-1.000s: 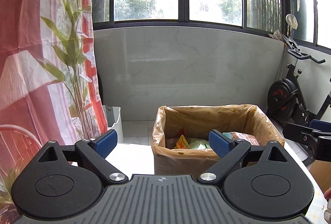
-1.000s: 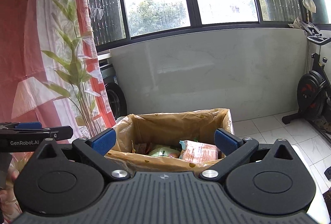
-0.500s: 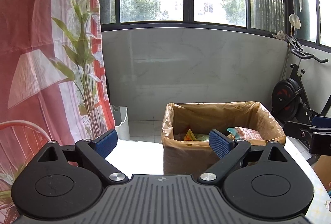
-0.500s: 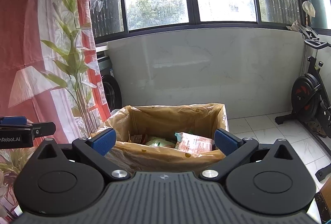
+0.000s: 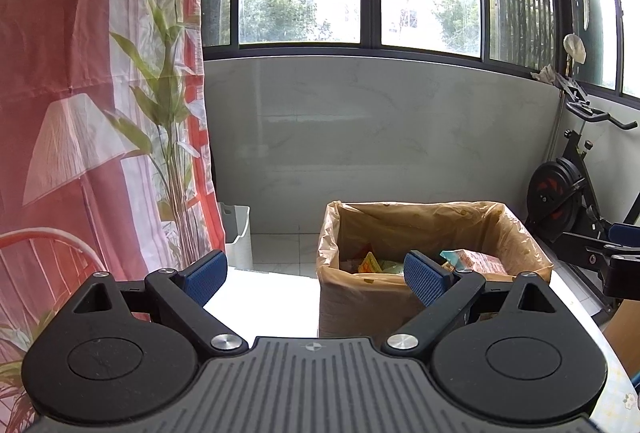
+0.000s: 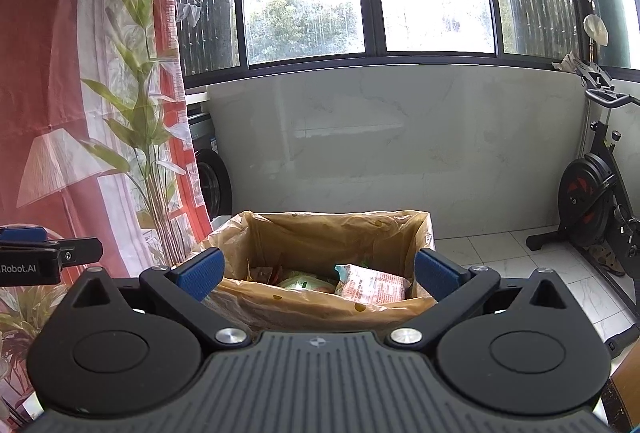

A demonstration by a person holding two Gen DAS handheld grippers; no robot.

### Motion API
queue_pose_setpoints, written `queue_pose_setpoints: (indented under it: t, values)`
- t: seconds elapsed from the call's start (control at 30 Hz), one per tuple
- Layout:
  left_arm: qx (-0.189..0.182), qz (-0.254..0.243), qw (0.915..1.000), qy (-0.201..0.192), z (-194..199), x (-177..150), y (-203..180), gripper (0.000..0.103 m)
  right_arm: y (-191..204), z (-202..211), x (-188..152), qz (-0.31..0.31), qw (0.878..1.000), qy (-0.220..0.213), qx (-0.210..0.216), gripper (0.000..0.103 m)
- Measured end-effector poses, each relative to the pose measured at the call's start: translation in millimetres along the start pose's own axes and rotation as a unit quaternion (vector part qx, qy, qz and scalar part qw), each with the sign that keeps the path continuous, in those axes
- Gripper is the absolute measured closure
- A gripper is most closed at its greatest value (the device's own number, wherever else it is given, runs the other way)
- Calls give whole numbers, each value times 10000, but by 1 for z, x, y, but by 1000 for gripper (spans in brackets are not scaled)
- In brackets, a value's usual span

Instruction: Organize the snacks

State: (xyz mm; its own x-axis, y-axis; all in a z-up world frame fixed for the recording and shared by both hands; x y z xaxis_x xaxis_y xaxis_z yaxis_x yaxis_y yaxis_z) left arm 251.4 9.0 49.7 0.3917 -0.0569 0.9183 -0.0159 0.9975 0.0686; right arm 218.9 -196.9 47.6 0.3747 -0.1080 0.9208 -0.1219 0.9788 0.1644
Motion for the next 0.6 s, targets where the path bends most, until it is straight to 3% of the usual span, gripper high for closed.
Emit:
queue_pose_setpoints:
  t: [0.6]
  values:
    - [-28, 66, 10000, -36, 5, 1, 6, 7, 0, 8, 1, 54, 10000, -60, -13, 0]
Point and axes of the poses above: each gripper's, at about its wrist camera, not at the fingertips, and z roughly against the way its jaws point, y to its left, x to its top, the point moved 2 cm from there along -z, roughly the way its jaws point, and after that the axes turned 3 degrees about x, right-handed, at the moved point
